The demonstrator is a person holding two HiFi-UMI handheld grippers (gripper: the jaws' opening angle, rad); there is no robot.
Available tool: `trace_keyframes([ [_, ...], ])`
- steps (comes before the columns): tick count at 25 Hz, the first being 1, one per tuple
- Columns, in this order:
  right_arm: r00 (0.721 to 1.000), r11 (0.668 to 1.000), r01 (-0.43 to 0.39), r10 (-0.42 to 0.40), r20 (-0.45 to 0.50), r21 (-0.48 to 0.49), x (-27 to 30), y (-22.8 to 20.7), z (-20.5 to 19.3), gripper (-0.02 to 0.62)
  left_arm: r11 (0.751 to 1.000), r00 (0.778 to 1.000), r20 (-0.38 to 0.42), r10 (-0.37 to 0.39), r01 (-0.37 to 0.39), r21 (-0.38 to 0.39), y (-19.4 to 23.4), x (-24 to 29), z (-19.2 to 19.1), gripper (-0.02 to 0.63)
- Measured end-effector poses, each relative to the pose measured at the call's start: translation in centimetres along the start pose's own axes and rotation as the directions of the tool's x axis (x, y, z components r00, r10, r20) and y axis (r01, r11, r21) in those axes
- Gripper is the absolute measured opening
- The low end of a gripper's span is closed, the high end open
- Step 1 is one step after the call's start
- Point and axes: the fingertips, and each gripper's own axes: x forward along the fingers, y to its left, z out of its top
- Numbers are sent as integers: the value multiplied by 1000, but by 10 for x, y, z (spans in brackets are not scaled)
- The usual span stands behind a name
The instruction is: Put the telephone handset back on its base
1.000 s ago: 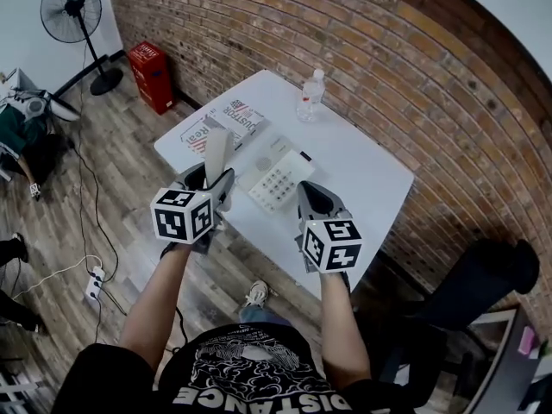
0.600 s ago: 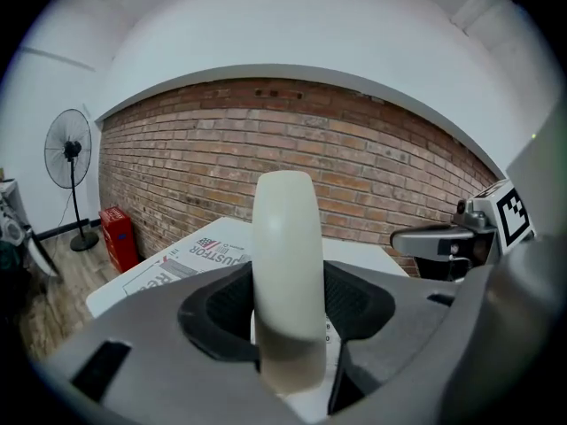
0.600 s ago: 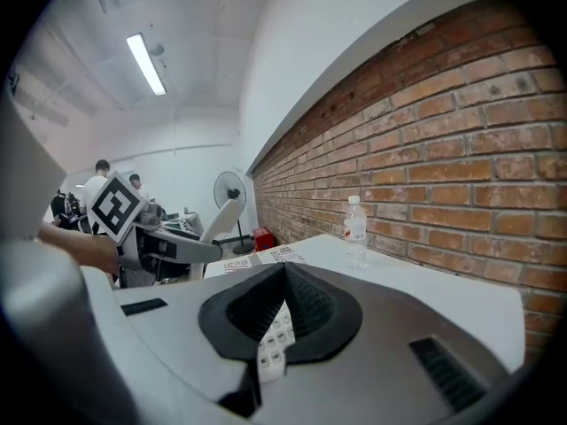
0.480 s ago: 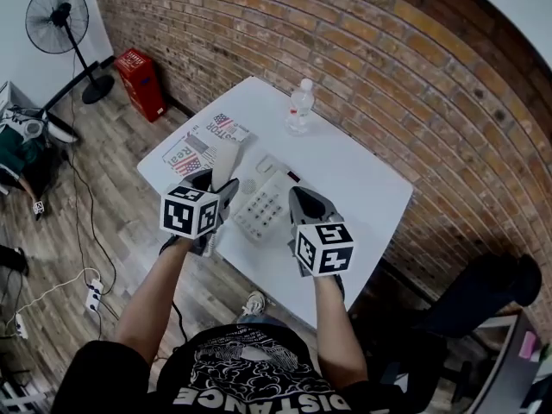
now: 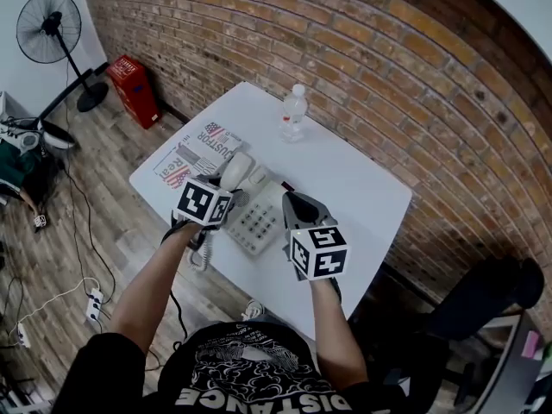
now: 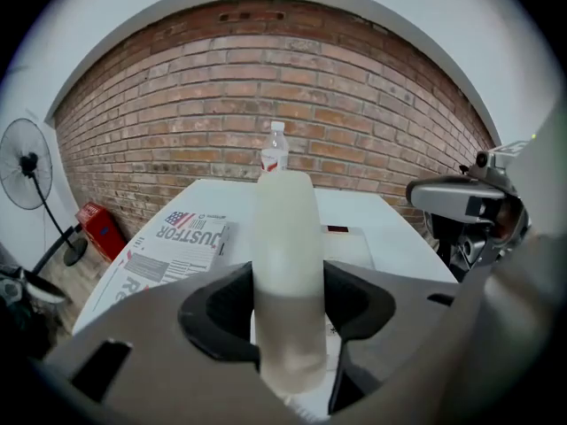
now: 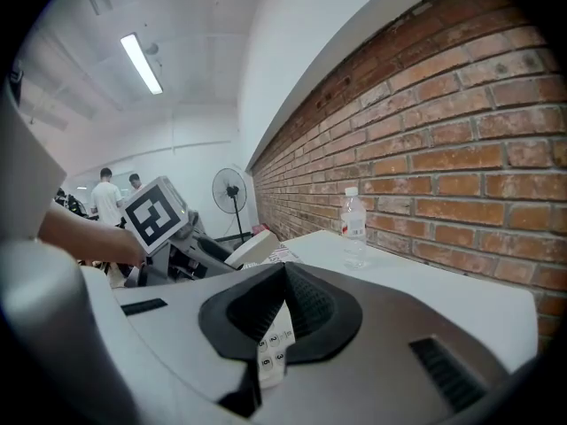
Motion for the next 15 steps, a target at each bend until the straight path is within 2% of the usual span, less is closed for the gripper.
trace_keyframes([
  [7,1000,1000,7,-8,-12,-7,7,-7,-4,0,999,991,-129,-27,30,19,-1,27,-7,216],
  [15,1000,1000,19,-19,-24,-1,12,-19,-8,0,997,974,-222,-44,56,50,-6,50,-14,216],
])
